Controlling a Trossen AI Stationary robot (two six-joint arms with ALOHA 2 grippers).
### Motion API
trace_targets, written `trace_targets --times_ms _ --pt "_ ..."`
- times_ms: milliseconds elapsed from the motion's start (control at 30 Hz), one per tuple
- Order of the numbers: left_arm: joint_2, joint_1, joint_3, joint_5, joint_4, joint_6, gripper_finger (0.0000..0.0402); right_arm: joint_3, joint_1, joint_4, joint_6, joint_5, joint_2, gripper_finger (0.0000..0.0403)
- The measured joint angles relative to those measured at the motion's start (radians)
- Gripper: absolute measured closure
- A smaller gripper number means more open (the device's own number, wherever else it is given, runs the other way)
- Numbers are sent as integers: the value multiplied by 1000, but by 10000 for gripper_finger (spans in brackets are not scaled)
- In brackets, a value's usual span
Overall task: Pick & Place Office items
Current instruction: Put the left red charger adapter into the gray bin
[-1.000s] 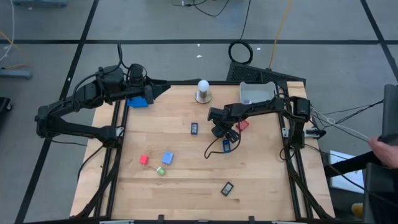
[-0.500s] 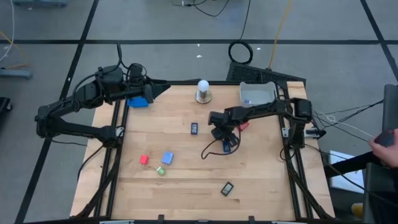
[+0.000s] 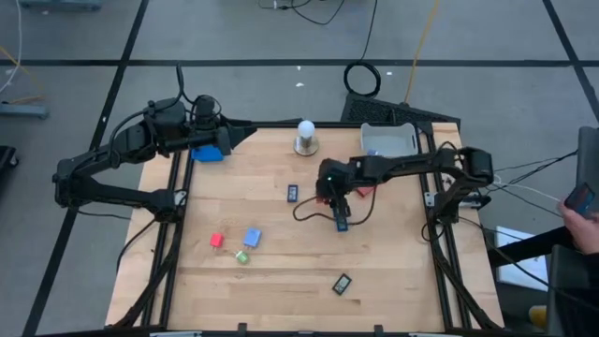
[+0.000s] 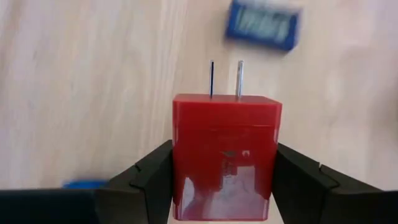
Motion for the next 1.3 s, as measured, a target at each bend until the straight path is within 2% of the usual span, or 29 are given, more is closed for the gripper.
trace_targets --times_ms 200,433,800,1067,1300 --pt "0 0 0 -1 0 -19 165 1 -9 27 80 117 -95 197" --pt "0 0 0 -1 0 -39 165 3 -81 37 199 253 -194 197" --pt "0 0 0 -2 1 -37 165 3 -258 29 306 284 -358 197" --pt "0 0 0 -2 2 -34 165 -1 -394 -63 355 338 -412 197" --pt "0 0 0 -2 2 -33 165 -146 -481 54 393 331 -460 197"
